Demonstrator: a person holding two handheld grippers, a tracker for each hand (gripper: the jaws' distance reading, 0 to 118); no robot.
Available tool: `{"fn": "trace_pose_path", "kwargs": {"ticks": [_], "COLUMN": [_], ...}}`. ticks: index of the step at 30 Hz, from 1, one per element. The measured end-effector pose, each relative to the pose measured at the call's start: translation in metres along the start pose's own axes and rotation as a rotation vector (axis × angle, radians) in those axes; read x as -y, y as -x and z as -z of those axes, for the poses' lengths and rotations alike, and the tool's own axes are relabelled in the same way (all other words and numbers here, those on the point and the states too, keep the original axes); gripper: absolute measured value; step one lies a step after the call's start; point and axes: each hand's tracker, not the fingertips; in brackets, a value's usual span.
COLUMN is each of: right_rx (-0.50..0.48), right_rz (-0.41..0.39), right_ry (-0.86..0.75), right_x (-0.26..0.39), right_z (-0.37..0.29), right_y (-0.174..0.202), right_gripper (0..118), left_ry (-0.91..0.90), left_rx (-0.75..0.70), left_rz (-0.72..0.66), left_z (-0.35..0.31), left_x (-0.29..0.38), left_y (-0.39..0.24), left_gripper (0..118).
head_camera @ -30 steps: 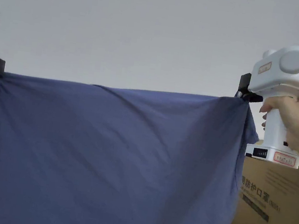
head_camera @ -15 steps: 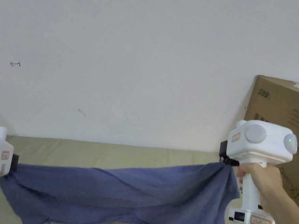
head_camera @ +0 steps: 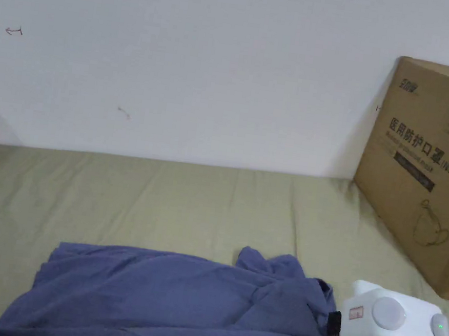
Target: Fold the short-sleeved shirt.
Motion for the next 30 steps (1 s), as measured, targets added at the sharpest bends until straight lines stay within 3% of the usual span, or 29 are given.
{"fn": "trace_pose_path", "kwargs": {"ticks": [4, 9, 13, 15, 19, 23, 24, 25, 26, 27, 28, 29, 30], "right_rx": [-0.033, 0.019, 0.040, 0.041, 0.024, 0.025, 0.030, 0.038, 0.047, 0.067, 0.112, 0.134, 0.135], "right_rz": [0.022, 0.008, 0.004, 0.032, 0.116, 0.089, 0.070, 0.057, 0.050, 0.034, 0.010, -0.015, -0.035], "right_ry": [-0.035, 0.002, 0.046, 0.056, 0.052, 0.014, 0.001, -0.009, -0.014, -0.022, -0.044, -0.057, -0.070], "right_x": [0.074, 0.185, 0.251, 0.276, 0.300, 0.296, 0.294, 0.290, 0.286, 0.283, 0.279, 0.273, 0.268], "right_z": [-0.052, -0.101, -0.127, -0.137, -0.150, -0.160, -0.161, -0.163, -0.164, -0.166, -0.169, -0.171, -0.175], "right_y": [-0.018, -0.035, -0.049, -0.059, -0.077, -0.075, -0.073, -0.070, -0.067, -0.064, -0.061, -0.058, -0.055], "right_gripper": [3, 3, 3, 3, 3, 3, 4, 7, 16, 39, 59, 72, 73], "left_ry": [-0.039, -0.017, 0.038, 0.043, 0.032, 0.016, 0.002, -0.004, -0.001, 0.004, 0.001, -0.008, -0.019], "left_rx": [-0.013, 0.022, 0.015, -0.007, 0.017, 0.022, 0.020, 0.019, 0.008, -0.020, -0.033, -0.027, -0.021], "left_rz": [0.074, -0.010, 0.025, 0.077, 0.054, 0.034, 0.038, 0.048, 0.065, 0.092, 0.109, 0.115, 0.118], "left_z": [-0.067, -0.126, -0.159, -0.177, -0.199, -0.207, -0.210, -0.213, -0.216, -0.217, -0.221, -0.225, -0.230], "left_x": [0.055, 0.132, 0.185, 0.209, 0.236, 0.242, 0.241, 0.239, 0.237, 0.234, 0.232, 0.228, 0.225], "left_y": [0.002, 0.020, 0.024, 0.020, 0.024, 0.023, 0.021, 0.019, 0.017, 0.014, 0.013, 0.012, 0.011], "left_gripper": [6, 6, 6, 6, 6, 7, 12, 24, 46, 75, 90, 97, 96]}}
